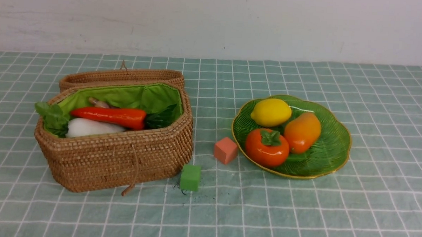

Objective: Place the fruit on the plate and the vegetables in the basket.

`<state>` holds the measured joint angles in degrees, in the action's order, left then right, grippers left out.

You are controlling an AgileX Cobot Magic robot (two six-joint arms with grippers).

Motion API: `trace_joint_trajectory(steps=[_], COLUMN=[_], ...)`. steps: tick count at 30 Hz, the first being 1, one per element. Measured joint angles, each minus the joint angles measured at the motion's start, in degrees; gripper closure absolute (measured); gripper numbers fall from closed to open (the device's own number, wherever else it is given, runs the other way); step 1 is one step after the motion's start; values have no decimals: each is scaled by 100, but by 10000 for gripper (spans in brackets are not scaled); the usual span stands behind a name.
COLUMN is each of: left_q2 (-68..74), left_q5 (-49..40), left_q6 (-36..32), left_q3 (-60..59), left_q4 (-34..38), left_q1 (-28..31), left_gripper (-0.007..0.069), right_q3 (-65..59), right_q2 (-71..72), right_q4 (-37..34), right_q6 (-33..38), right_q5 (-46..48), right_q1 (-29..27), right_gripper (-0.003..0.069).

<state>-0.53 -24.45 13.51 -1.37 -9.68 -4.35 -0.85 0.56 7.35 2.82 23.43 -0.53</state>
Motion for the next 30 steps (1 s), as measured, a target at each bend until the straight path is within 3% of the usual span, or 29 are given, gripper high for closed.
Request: trace_joint_trajectory(steps=[30], left_q2=[0], left_q5=[0], left_q6=[0], left_q3=[0], left_q4=[0], left_q1=[0], left_gripper=[386], right_q3=[0], right_q2=[0], right_q4=[0], right_q6=[0], right_q5=[0], right_q1=[0], right_gripper=[613])
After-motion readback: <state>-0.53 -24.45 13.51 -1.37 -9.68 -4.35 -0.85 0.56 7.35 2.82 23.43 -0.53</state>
